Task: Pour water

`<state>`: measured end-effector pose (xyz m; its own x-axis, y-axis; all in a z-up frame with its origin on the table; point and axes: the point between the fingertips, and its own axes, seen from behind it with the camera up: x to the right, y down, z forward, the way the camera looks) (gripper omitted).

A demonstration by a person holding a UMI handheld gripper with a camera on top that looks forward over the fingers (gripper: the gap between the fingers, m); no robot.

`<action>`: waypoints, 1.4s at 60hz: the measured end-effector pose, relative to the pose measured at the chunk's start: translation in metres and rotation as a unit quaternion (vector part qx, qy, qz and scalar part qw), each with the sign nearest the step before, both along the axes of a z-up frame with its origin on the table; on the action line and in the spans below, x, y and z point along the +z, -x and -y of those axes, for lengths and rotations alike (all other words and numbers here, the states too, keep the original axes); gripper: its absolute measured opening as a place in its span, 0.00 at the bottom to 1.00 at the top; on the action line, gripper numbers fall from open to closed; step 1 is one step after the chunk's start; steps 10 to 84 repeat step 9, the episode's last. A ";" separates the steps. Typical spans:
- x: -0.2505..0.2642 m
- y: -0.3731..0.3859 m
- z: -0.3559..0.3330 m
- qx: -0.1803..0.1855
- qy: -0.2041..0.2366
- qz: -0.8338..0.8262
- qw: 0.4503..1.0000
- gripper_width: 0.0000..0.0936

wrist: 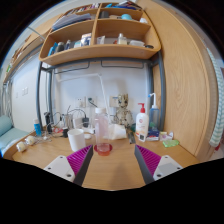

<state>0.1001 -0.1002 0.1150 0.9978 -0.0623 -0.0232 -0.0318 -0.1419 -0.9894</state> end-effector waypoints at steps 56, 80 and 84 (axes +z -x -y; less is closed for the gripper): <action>0.004 -0.006 0.006 -0.008 -0.010 -0.008 1.000 0.92; 0.004 -0.006 0.006 -0.008 -0.010 -0.008 1.000 0.92; 0.004 -0.006 0.006 -0.008 -0.010 -0.008 1.000 0.92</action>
